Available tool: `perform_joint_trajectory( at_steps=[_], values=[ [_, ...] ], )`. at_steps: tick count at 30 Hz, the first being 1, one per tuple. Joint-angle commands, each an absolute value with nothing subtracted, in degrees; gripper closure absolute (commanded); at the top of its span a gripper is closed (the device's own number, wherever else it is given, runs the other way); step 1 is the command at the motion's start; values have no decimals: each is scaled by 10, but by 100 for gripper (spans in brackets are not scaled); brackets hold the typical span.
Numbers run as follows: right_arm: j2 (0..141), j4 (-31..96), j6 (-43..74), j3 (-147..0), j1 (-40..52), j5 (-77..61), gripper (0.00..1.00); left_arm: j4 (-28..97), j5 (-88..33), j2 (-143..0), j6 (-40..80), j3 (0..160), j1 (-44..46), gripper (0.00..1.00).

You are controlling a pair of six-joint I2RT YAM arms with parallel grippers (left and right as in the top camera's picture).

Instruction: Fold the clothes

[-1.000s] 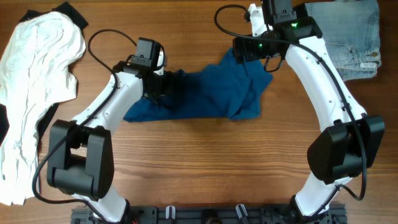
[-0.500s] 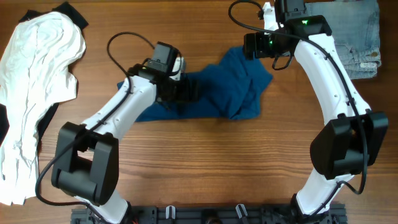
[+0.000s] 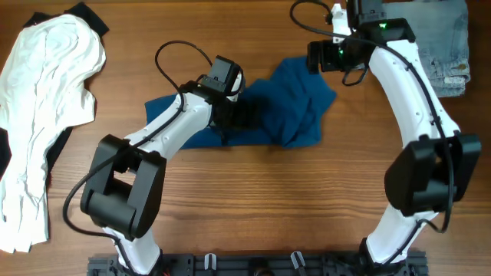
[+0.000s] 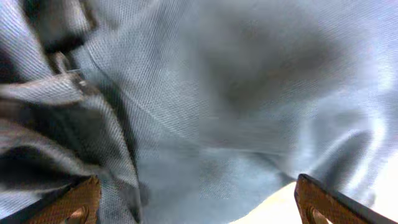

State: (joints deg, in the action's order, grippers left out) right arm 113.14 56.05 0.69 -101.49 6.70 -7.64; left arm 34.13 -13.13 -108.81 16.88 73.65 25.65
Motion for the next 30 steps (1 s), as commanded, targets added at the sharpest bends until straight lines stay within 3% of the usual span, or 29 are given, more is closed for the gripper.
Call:
perform_joint_trajectory(
  at_steps=[1,8,13,23,30],
  values=[
    [1188,584,-38,-1009,48,-125,2,349,-126,-1016,175,788,253,0],
    [1243,621,-76,-1009,41,-142,0,364,-119,-917,175,801,232,0],
    [1266,620,-74,-1009,38,-142,0,437,-63,-853,174,801,162,0],
    [1308,581,-74,-1009,37,-147,0,547,-43,-828,169,801,34,0],
    [1336,589,-75,-1008,37,-196,1,584,-39,-828,167,801,1,0]
  ],
)
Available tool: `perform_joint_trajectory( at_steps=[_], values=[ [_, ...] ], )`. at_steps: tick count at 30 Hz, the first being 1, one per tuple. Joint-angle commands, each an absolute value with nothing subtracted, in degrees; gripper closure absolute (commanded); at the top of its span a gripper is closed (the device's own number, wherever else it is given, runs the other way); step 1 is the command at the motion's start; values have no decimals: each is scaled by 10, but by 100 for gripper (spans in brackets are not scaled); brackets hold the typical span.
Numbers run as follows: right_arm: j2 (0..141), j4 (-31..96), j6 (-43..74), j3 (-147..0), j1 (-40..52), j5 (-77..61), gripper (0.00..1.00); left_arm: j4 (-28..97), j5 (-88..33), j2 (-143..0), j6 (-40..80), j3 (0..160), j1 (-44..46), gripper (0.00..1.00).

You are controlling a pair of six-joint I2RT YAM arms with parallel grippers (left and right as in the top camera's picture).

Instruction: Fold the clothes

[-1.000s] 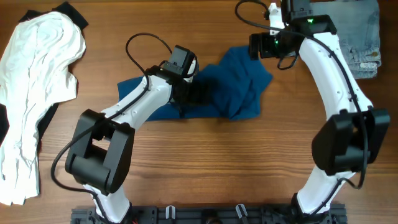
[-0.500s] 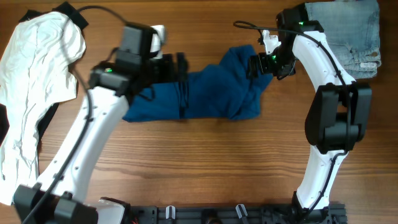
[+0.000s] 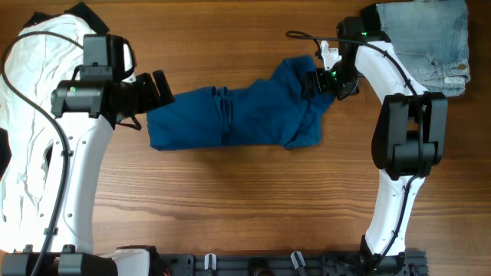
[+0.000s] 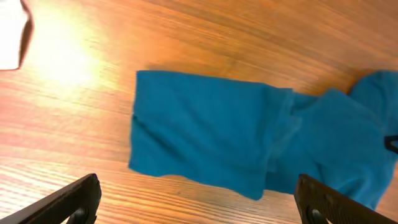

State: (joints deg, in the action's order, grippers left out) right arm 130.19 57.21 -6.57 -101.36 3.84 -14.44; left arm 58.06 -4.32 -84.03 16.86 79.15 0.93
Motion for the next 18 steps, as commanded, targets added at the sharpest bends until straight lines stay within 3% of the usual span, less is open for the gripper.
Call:
perform_joint_trajectory(
  at_steps=[1,2,6,8,10,13,18],
  values=[
    [1336,601,-75,-1008,37,-209,1,584,-39,-828,167,801,1,0],
    [1335,611,-75,-1009,37,-221,2,583,-39,-828,167,801,1,0],
    [1335,658,-110,-1009,38,-352,23,583,-30,-828,167,801,1,0],
    [1335,661,-120,-1009,38,-369,25,583,-29,-828,167,801,1,0],
    [1335,653,-118,-1009,38,-369,37,583,-29,-828,167,801,1,0],
    [1335,635,-92,-1017,36,-369,94,583,-29,-828,167,801,1,0],
    [1313,637,-58,-1066,-6,-345,96,583,-3,-828,168,801,1,0]
  ],
)
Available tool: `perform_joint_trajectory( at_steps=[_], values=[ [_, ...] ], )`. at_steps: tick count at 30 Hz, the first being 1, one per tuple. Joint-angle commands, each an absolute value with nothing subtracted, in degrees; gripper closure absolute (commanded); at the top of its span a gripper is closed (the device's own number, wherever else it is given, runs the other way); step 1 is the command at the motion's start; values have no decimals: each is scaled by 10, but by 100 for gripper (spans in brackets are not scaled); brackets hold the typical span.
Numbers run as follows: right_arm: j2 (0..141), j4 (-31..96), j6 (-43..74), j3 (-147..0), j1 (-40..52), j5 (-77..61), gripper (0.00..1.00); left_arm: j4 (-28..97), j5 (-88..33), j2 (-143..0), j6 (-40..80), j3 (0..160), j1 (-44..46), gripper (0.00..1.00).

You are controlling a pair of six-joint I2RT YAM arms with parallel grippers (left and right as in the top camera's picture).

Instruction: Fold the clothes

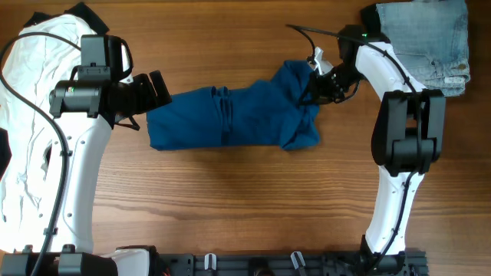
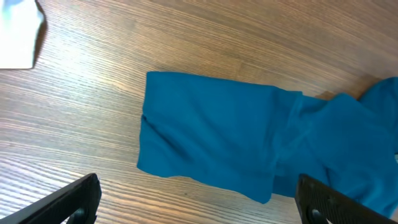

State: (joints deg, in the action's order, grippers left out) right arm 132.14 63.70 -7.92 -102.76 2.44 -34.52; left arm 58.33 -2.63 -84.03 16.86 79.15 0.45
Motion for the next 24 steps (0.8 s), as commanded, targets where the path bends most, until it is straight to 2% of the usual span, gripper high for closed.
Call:
perform_joint_trajectory(
  at_steps=[1,8,12,20,24],
  values=[
    [1300,640,-58,-1076,-20,-338,96,583,-1,-828,168,801,1,0],
    [1242,684,-74,-1105,-84,-289,96,583,83,-828,168,801,1,0],
    [1238,735,-91,-1156,-81,-282,96,581,129,-828,168,801,1,0],
    [1234,777,-82,-1251,35,-282,96,575,138,-828,170,801,-28,0],
    [1234,778,-61,-1250,149,-230,96,575,133,-828,170,801,-44,0]
  ],
)
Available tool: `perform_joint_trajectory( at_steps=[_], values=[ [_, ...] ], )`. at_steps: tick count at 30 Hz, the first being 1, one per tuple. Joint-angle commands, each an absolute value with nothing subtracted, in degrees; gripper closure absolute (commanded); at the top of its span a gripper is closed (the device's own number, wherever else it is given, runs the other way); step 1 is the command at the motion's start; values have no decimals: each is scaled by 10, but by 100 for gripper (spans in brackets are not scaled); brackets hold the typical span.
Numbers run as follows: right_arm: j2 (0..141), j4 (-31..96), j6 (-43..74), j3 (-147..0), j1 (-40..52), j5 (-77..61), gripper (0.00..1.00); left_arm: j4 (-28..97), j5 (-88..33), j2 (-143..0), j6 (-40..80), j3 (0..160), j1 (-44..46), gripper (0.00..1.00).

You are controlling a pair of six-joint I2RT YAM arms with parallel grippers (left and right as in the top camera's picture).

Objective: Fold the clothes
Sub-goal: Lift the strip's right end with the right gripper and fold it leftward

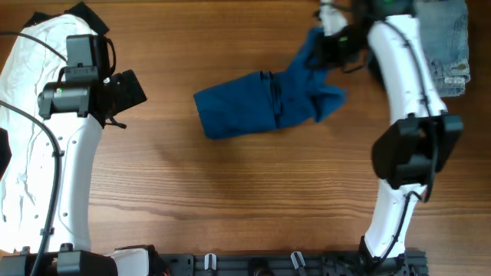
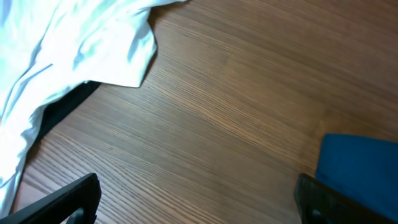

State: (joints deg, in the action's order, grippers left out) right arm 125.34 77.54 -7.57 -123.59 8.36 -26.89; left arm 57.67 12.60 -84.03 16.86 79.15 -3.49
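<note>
A blue garment (image 1: 257, 106) lies as a rumpled band in the middle of the table; only its left corner (image 2: 364, 168) shows in the left wrist view. Its far right end is drawn up towards the back edge, where my right gripper (image 1: 326, 40) appears shut on the cloth. My left gripper (image 1: 130, 90) is well left of the garment, open over bare wood with nothing between its fingers (image 2: 71, 199). A crumpled white garment (image 1: 42, 100) lies at the left over a black garment (image 2: 62, 109).
Folded blue jeans (image 1: 449, 46) sit at the back right corner. The white garment (image 2: 81, 43) and black cloth fill the table's left edge. Bare wooden table (image 1: 253, 199) stretches in front of the blue garment. A black rail runs along the front edge.
The blue garment has shifted right and slightly back, with its right end raised towards the back edge along with my right gripper. My left gripper has moved left, nearer the white garment.
My left gripper was first pressed into the middle of the bunched blue garment, with the right gripper at its back right. Then the left gripper stood open off the garment's left end, the cloth stretched long. Now the garment sits further right, its right end lifted.
</note>
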Motion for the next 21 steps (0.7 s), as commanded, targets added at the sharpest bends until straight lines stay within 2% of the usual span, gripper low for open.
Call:
perform_joint_trajectory(
  at_steps=[1,7,11,12,13,15,16,18,21],
  values=[
    [1234,776,-58,-1249,175,-213,96,575,133,-828,170,801,-44,0],
    [1242,735,-60,-1233,286,-188,96,575,133,-828,170,801,-44,0],
    [1276,723,-61,-1233,324,-188,95,575,133,-828,170,801,-44,0],
    [1285,723,-62,-1233,328,-188,90,575,133,-828,170,801,-44,0],
    [1298,724,-63,-1233,335,-189,77,575,133,-828,170,801,-44,0],
    [1307,726,-78,-1233,346,-195,30,575,133,-828,170,801,-44,0],
    [1306,725,-81,-1234,349,-195,24,575,133,-828,170,801,-44,0],
    [1296,730,-87,-1240,349,-195,20,575,133,-828,170,801,-44,0],
    [1272,737,-88,-1251,339,-192,10,575,133,-828,170,801,-44,0]
  ],
)
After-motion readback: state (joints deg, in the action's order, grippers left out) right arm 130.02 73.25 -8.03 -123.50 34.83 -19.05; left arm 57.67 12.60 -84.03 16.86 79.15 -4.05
